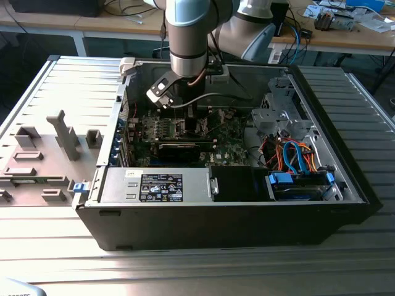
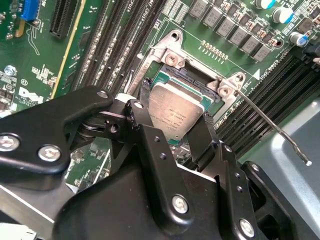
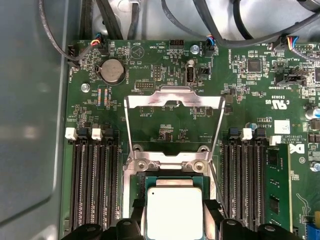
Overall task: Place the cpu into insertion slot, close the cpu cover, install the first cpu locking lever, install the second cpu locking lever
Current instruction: 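Place the cpu into insertion slot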
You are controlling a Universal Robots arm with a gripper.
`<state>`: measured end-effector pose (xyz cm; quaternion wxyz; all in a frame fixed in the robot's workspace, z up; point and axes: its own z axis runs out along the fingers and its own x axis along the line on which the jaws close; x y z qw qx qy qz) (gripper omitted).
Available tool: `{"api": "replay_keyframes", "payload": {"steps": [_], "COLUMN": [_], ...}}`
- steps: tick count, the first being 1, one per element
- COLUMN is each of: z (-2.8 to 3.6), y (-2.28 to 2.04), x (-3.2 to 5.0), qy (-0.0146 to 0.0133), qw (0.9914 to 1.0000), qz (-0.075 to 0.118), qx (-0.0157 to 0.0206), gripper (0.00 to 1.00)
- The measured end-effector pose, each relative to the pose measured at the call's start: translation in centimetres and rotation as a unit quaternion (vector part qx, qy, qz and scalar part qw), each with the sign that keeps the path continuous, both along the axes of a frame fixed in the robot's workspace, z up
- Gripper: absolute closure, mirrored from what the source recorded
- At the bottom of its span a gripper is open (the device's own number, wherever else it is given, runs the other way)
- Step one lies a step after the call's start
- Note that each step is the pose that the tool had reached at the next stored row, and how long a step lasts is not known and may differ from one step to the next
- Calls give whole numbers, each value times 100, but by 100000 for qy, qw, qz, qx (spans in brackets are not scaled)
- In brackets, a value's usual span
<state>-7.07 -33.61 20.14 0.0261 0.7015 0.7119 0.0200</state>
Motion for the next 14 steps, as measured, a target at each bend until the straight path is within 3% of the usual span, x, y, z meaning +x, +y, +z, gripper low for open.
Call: {"api": "replay_keyframes", "payload": {"steps": [5, 14], "z": [-14, -33], "y": [28, 31], "x": [0, -5], "qy": [-1, 6], "qw": [100000, 100000], "qz": [-91, -96], "qx": [2, -6], "gripper": [46, 46]}}
